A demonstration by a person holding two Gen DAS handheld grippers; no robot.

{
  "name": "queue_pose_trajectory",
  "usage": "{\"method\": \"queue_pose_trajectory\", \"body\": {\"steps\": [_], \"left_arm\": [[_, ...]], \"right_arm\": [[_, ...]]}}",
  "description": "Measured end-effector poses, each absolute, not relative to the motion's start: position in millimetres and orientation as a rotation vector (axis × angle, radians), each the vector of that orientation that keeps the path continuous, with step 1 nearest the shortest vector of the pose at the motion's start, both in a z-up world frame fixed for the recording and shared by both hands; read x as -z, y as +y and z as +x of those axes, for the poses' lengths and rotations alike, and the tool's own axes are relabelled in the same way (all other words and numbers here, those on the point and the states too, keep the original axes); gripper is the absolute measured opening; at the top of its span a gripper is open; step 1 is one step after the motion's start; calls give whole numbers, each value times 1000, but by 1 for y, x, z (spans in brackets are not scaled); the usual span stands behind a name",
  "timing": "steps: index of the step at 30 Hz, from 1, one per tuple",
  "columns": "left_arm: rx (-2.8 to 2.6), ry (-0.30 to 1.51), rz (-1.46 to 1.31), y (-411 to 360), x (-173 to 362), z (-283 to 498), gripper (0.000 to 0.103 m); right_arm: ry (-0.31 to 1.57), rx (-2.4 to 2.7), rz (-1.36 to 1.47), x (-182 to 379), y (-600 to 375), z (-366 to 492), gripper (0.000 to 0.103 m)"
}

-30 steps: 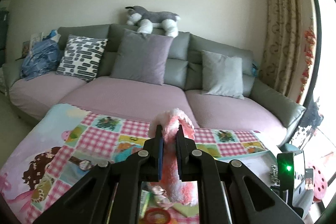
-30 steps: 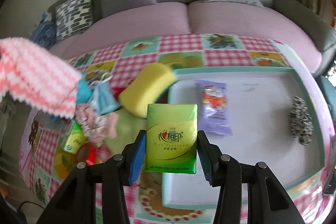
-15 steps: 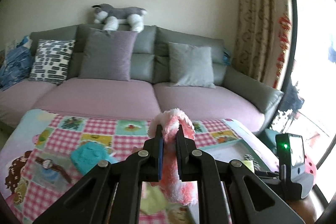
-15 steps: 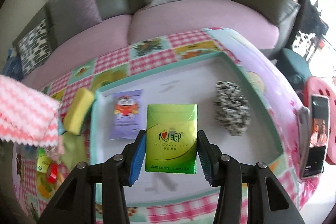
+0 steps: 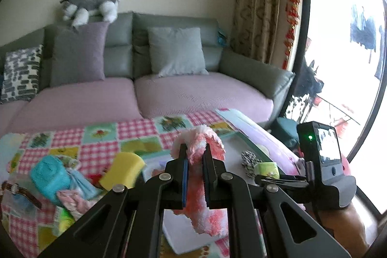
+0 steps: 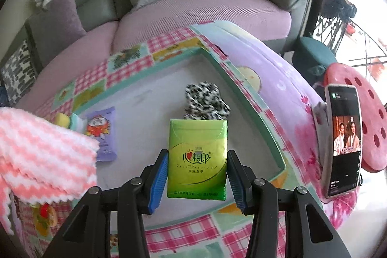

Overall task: Organize soft objects
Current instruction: 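Lift and carry the towel with the left tool while the right tool carries the tissue pack to the tray, then lower and release the tissue pack with the right tool while the left tool releases the towel in the tray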

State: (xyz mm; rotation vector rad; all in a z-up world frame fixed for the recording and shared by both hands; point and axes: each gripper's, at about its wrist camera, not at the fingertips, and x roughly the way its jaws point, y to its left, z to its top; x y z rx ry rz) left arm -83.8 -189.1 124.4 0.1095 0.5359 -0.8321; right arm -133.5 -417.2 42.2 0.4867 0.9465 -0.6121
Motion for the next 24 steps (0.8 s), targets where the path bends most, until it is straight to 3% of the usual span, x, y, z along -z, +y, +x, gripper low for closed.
{"method": "queue_pose_trajectory", "body": {"steps": [24], "left_arm": [[701,1041,246,-240,5,-40,11]], "right_arm": [[1075,589,480,-5,-419,-122,50]]}}
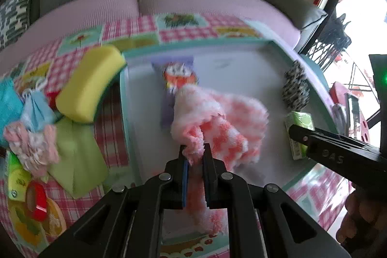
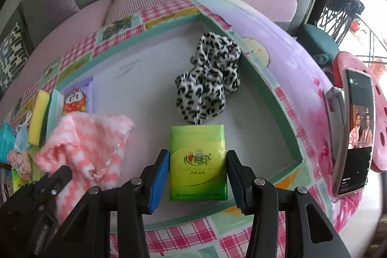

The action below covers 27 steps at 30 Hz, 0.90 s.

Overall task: Organize soft objects
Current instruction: 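Lower and release the tissue pack with the right tool while the left tool releases the towel in the tray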

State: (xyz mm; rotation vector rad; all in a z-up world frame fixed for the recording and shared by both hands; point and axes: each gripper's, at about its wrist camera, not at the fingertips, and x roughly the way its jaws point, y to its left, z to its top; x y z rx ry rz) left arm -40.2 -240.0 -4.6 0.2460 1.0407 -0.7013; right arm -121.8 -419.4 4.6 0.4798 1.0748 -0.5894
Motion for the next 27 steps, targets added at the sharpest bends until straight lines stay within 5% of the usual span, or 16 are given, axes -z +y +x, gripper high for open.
{"method": "queue_pose_trajectory", "body": {"steps": [10,16,27], "left_arm": [[667,1094,255,-240,14,-35,13],[646,1105,253,-234,4,-35,40],[497,1028,187,-193,-32,-22,54]], "right_arm": [[1078,600,461,-7,-416,-122,51],[1041,604,439,-23,-412,-125,59],[1001,561,387,-42,-393,-121,61]]}}
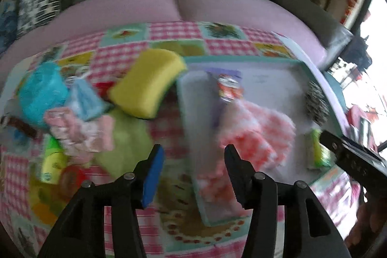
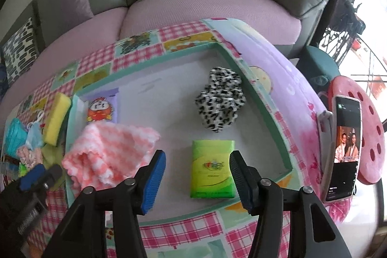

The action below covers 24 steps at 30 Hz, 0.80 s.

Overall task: Organize soft objects
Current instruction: 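Lower and release the tissue pack with the right tool while the left tool releases the towel in the tray, then move both tools back toward the remaining pile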

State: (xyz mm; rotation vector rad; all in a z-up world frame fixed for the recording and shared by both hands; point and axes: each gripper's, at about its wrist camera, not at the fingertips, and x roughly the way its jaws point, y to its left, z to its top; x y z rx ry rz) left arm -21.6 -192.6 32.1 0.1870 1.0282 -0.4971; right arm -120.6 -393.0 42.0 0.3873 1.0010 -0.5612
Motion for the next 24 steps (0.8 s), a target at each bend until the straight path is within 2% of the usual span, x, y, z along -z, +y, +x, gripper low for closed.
{"method": "queue_pose_trajectory", "body": {"steps": [1,2,3,4,6,8,10,14,24], "left_arm": [[465,1030,181,-188,-32,-17,56],[440,1029,176,-184,-33,-14,62],[405,1027,172,-179,-32,-11,69],[372,1028,170,-175,-32,-8,80],[332,1031,166,-169,-30,-4,82],[301,1037,167,-164,-27,-1,84],[270,1038,167,-160,-23,1,91],[218,1037,154,-151,-20,7,96],[195,1024,92,-129,-29,14,96]], "right_arm": [[1007,553,383,-41,-391,-118,69],[1013,549,378,-40,-389,-116,77],[1016,544,369,-39,-387,-114,79],[1017,540,361,-39,-385,-113,81],[1015,535,354,-38,-384,-112,86],[1013,534,352,-38,-383,-112,97],[1015,535,349,-37,-384,-112,103],[996,531,361,-38,-383,-113,103],[1018,513,321,-36,-369,-103,103]]}}
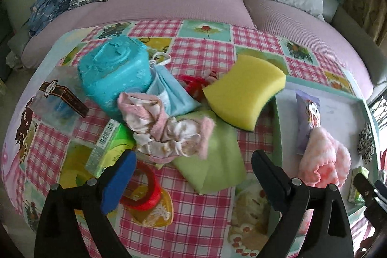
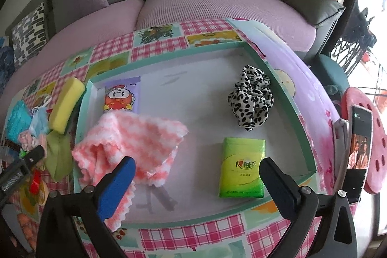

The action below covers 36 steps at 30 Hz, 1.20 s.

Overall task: Organize soft objects
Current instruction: 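Move both tools back toward the remaining pile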

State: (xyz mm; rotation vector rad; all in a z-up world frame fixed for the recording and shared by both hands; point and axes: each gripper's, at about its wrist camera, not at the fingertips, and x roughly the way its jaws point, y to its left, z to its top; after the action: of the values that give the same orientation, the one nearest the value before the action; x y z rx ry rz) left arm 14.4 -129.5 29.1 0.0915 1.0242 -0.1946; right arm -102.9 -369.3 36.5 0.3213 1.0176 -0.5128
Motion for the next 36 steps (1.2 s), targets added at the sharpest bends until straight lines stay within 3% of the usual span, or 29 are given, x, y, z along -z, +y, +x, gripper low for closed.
{"method": "queue_pose_trajectory", "body": {"steps": [24,36], "left_arm": [[-24,997,68,2,-55,52,96],[44,1063,-10,22,-43,55,96]], "right_arm": [[1014,279,198,-41,-261,-50,103],[1056,87,145,-32,-189,-21,103]]}}
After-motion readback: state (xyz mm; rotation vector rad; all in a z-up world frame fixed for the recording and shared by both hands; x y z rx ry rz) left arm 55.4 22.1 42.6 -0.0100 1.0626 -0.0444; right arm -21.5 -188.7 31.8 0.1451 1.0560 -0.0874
